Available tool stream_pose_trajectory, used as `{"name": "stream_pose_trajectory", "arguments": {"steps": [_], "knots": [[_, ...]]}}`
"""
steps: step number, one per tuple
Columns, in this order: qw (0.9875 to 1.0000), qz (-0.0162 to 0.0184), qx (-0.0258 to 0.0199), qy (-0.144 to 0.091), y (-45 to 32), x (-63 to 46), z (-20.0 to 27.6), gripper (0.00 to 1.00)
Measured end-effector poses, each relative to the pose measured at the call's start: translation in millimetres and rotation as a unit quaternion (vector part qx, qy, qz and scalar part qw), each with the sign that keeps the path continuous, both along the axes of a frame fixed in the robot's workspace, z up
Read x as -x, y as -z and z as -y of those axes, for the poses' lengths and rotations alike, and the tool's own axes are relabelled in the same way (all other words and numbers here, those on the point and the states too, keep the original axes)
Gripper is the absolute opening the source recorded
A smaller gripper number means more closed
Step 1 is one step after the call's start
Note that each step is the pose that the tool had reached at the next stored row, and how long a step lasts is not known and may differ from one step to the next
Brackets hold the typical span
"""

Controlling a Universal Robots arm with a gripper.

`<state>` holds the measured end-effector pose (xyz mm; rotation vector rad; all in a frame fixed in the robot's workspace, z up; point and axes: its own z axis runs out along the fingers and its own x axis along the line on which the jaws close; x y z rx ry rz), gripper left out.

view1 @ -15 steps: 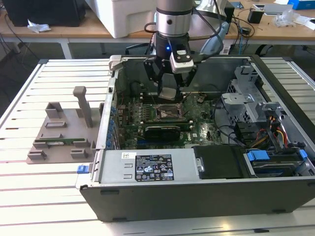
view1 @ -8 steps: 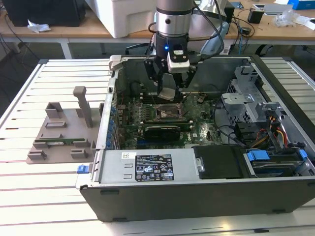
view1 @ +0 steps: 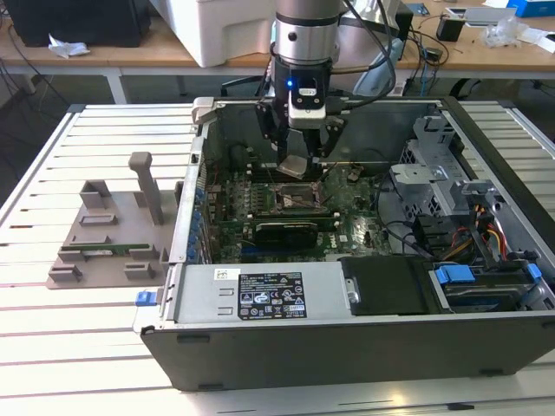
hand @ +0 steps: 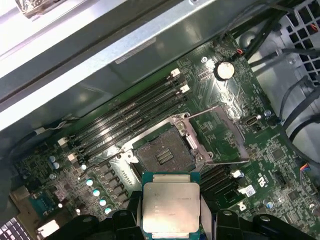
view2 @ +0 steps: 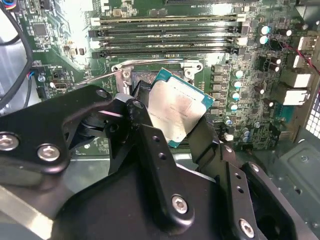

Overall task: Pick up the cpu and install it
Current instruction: 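Place the cpu into insertion slot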

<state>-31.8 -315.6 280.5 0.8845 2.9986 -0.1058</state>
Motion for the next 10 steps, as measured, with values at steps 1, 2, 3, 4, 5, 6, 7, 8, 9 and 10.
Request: {"name": "stream_pose_trajectory", "arguments": {"steps": [1,2,3,4,5,6,7,8,9,10], "knots": [[1.0000,0.0000,0.0003,0.003,0.0,0.0,0.0,0.55],[1.0000,0.0000,0.0006,0.008,0.0,0.0,0.0,0.55],[0.9999,0.0000,0.0009,0.012,0.0,0.0,0.0,0.55],[0.9998,0.0000,0.0015,0.019,0.0,0.0,0.0,0.55],[0.9997,0.0000,0.0020,0.023,0.0,0.0,0.0,0.55],[0.9996,0.0000,0.0024,0.027,0.0,0.0,0.0,0.55],[0.9995,0.0000,0.0027,0.031,0.0,0.0,0.0,0.55],[0.9994,0.0000,0.0031,0.034,0.0,0.0,0.0,0.55],[0.9992,0.0000,0.0034,0.039,0.0,0.0,0.0,0.55],[0.9991,0.0000,0.0037,0.042,0.0,0.0,0.0,0.55]]}}
